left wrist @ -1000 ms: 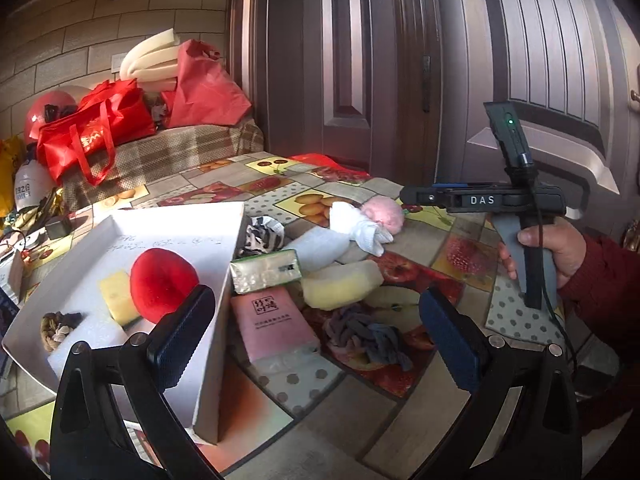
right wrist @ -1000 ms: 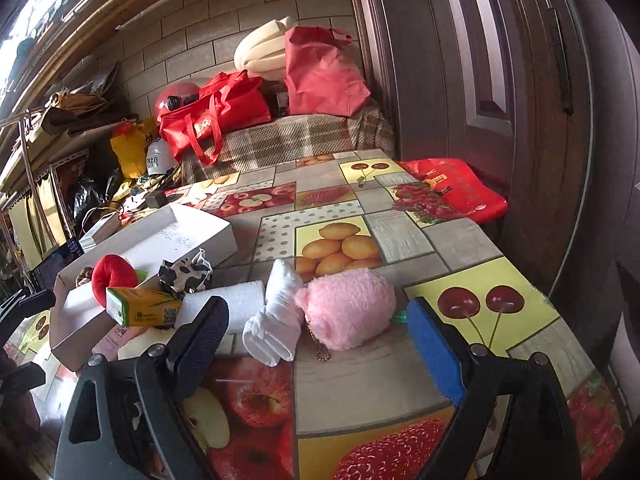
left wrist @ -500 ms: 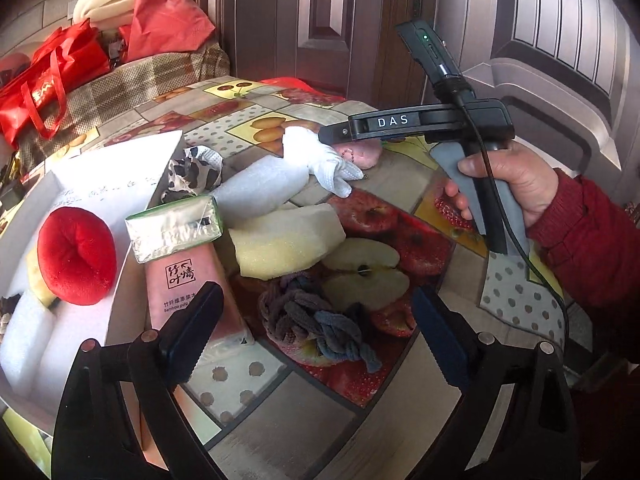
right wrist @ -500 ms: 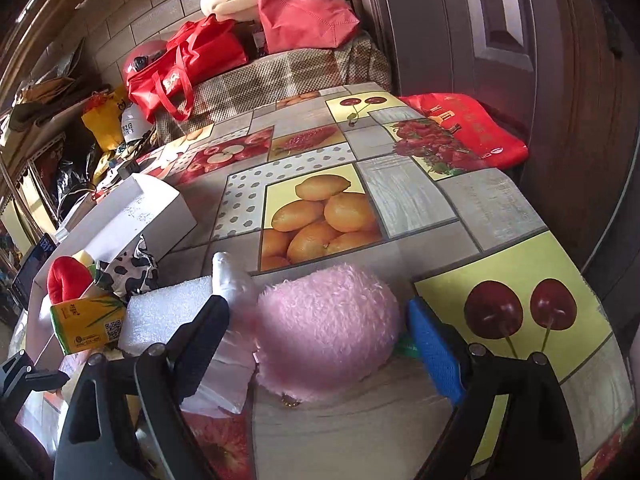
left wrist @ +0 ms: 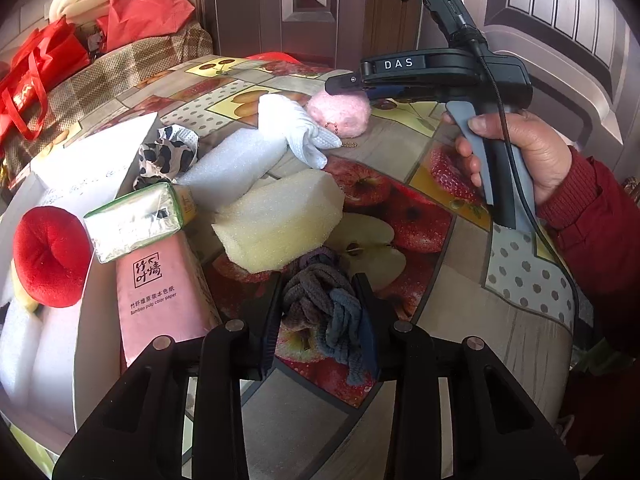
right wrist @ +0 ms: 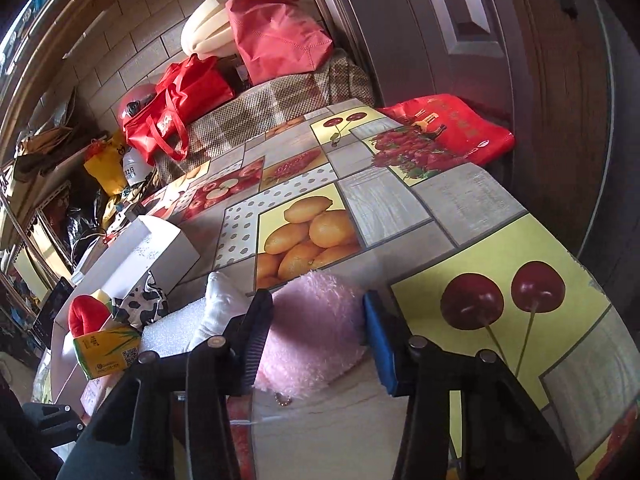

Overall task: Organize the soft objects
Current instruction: 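Grasp the grey knitted cloth with the left tool while the right tool approaches the pink fluffy ball, then carry the grey cloth and pink fluffy ball into the white tray and open both tools, then withdraw both tools from the tray toward the remaining items, then grasp the pink tissue pack with the left tool while the right tool grasps the yellow foam disc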

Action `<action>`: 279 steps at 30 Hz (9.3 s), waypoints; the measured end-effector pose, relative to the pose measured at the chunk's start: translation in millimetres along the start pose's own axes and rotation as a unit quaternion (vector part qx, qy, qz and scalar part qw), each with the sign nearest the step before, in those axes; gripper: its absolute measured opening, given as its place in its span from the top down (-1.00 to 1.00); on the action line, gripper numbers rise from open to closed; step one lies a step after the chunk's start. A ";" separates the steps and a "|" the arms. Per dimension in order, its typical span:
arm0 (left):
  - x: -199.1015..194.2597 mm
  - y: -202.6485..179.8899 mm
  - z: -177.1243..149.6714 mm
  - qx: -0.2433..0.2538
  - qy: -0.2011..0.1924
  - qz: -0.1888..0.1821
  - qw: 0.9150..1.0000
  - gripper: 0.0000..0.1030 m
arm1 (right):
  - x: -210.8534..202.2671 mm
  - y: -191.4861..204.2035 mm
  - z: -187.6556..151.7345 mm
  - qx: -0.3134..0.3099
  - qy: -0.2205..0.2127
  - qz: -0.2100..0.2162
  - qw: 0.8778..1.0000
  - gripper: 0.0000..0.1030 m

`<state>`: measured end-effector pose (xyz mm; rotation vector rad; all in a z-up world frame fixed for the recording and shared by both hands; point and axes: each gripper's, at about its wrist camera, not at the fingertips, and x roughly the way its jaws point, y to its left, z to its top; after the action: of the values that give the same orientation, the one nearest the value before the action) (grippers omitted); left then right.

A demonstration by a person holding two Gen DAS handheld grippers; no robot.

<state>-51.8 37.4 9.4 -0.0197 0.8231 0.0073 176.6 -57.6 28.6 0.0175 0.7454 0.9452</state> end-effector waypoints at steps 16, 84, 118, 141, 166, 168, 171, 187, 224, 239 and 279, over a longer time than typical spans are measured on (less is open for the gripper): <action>-56.4 4.6 -7.9 -0.002 -0.149 0.011 0.989 0.49 | -37.0 21.7 -10.0 -0.041 -0.089 -0.025 0.995 0.43; -124.7 149.2 -71.7 -0.158 -0.246 0.212 0.932 0.48 | -41.1 199.1 -74.6 -0.212 -0.128 0.126 0.961 -0.18; -92.6 230.1 -53.8 -0.243 -0.177 0.220 0.928 0.47 | 60.3 269.8 -71.1 -0.194 0.053 0.139 0.970 -0.19; -103.1 234.2 -59.5 -0.251 -0.194 0.282 0.905 -0.99 | 52.9 290.6 -63.4 -0.230 -0.041 0.090 0.968 -1.00; -112.0 206.8 -58.2 -0.215 -0.233 0.334 0.888 -1.00 | 25.7 270.1 -74.0 -0.213 -0.057 0.111 0.969 -0.99; -112.1 203.8 -58.5 -0.212 -0.233 0.336 0.887 -0.99 | 20.1 265.5 -76.2 -0.211 -0.061 0.118 0.969 -0.99; -111.5 199.0 -57.9 -0.206 -0.234 0.339 0.888 -0.99 | 5.1 254.3 -78.3 -0.199 -0.084 0.136 0.967 -0.99; -110.9 148.9 -53.3 -0.163 -0.255 0.291 0.908 -0.99 | -55.5 147.0 -47.6 -0.119 -0.214 0.062 0.968 -1.00; -4.3 27.0 2.7 -0.053 -0.023 0.062 0.996 -0.99 | -35.2 27.8 -23.1 -0.033 -0.055 -0.014 0.998 -1.00; -26.3 44.1 -10.6 -0.145 -0.050 0.019 0.988 -0.98 | -32.9 28.0 -21.9 -0.032 -0.049 -0.017 0.998 -1.00; -48.9 19.8 -15.4 -0.057 -0.104 0.048 0.992 0.03 | -49.9 103.7 -61.6 -0.267 0.032 0.090 0.959 -0.18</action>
<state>-96.6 56.9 34.4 -0.0862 0.6140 0.1445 47.3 -50.1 44.4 -0.4267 0.5326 1.3027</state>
